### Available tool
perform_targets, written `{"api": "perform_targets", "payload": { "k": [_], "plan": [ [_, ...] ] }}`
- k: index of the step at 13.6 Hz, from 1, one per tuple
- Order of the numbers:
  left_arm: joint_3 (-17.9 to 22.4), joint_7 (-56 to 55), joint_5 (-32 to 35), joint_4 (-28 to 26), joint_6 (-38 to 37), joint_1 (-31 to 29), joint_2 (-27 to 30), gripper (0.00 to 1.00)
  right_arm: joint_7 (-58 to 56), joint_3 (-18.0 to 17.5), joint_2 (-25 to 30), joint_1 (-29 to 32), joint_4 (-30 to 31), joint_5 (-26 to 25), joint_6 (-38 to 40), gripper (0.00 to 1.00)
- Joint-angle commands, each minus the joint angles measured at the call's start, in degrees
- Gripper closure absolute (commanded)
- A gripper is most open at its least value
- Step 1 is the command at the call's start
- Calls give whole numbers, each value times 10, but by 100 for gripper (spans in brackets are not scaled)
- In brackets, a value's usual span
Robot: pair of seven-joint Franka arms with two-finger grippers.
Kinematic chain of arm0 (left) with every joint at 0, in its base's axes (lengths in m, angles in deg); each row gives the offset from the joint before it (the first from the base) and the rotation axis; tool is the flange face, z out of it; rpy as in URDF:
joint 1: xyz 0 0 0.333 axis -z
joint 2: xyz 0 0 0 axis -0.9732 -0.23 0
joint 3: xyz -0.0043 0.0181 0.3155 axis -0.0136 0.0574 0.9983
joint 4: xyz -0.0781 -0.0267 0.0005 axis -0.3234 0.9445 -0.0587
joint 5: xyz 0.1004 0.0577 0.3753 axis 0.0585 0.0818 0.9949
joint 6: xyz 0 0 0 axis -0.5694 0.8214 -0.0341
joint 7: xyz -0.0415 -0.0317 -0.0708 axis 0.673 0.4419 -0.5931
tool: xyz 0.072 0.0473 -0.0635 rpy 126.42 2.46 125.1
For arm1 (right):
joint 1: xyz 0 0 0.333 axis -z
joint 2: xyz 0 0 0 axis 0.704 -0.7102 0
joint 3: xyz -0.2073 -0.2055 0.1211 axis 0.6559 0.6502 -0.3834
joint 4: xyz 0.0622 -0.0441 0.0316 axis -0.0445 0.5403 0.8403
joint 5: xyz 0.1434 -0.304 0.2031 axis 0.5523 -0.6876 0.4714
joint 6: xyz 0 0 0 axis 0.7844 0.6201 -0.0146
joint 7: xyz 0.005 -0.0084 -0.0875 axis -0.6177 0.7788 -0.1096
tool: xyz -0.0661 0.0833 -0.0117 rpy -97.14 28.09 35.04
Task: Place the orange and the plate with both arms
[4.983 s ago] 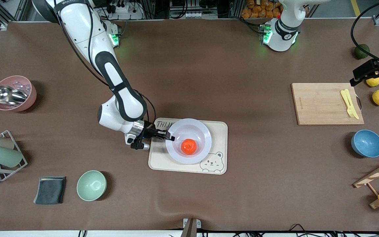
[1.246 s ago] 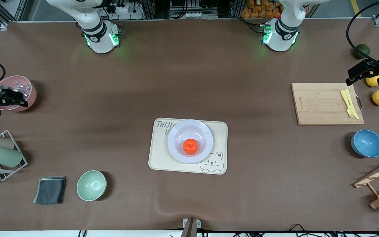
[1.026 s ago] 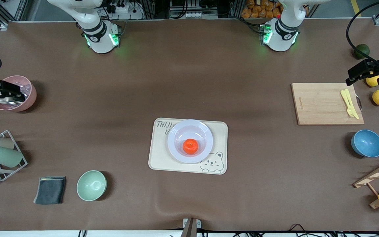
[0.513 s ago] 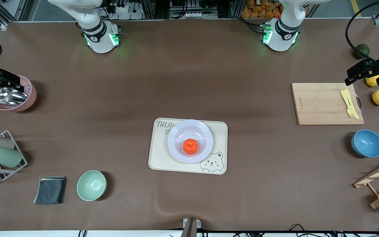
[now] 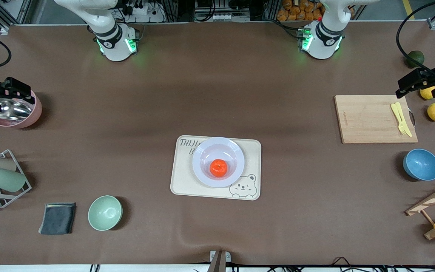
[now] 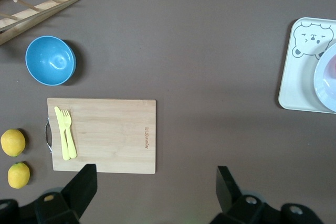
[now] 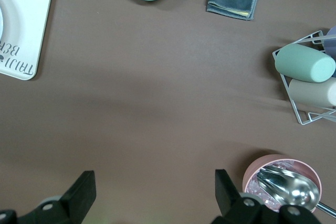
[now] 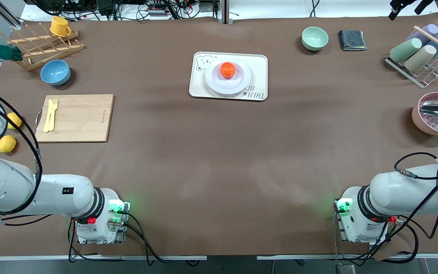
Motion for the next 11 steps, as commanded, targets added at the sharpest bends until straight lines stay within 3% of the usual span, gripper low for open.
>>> {"api": "perform_targets", "payload": {
  "k": [1, 11],
  "plan": [
    [-3, -8, 7, -10, 1, 2, 15, 0, 10, 14, 11, -15, 7, -7, 0, 0],
    [-5, 0, 16, 17, 1, 6, 4, 0, 40, 11, 6, -27, -28, -3, -6, 0]
  ]
}}
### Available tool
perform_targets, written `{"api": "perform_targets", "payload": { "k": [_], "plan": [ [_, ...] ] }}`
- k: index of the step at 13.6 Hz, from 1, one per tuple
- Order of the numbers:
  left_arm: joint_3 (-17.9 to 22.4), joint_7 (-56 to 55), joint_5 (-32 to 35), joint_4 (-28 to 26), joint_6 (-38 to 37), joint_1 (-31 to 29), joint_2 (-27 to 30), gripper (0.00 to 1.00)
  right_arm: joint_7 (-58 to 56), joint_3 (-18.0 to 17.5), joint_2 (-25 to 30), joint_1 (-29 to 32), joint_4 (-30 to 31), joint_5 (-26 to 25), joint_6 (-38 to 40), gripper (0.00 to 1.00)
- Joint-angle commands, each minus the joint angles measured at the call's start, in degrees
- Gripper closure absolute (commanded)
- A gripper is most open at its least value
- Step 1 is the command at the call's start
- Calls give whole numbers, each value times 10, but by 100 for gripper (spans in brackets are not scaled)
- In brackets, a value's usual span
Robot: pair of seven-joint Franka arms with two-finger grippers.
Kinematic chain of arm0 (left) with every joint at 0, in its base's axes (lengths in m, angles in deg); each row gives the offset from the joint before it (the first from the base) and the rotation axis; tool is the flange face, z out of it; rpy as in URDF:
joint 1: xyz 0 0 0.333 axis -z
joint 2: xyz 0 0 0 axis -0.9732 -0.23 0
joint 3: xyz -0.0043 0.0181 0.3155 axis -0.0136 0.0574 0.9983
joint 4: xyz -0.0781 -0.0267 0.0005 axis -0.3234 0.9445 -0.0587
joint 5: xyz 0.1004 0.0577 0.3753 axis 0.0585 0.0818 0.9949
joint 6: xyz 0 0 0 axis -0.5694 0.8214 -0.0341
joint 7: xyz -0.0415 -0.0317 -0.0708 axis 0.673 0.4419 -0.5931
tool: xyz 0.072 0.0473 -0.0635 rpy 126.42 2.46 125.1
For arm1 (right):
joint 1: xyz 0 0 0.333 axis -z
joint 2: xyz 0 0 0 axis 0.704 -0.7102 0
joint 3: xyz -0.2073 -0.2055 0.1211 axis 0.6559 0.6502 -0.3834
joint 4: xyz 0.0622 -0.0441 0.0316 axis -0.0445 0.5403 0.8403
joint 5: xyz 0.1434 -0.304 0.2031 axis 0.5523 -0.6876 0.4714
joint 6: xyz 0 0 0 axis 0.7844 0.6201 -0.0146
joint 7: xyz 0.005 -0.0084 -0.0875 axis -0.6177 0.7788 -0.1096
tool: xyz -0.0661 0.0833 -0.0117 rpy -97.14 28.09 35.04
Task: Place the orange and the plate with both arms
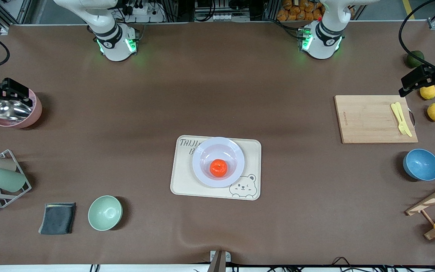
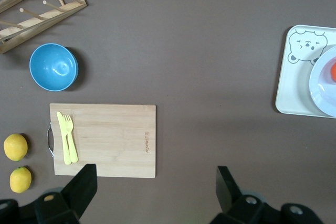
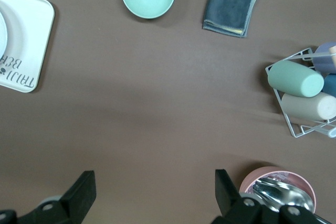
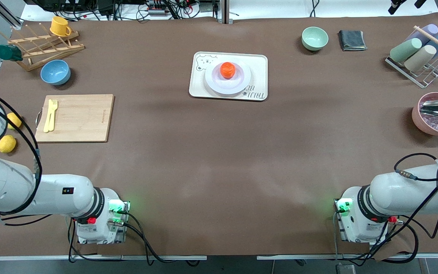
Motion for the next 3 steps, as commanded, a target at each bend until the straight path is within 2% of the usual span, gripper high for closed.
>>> {"api": "perform_targets", "payload": {
  "k": [1, 3],
  "plan": [
    [-8, 0, 15, 2, 0, 5, 1, 0, 72, 4, 7, -20, -14, -3, 30, 0],
    [-10, 0, 14, 1, 0, 5, 1, 0, 98, 5, 7, -27, -16, -5, 30, 0]
  ]
}}
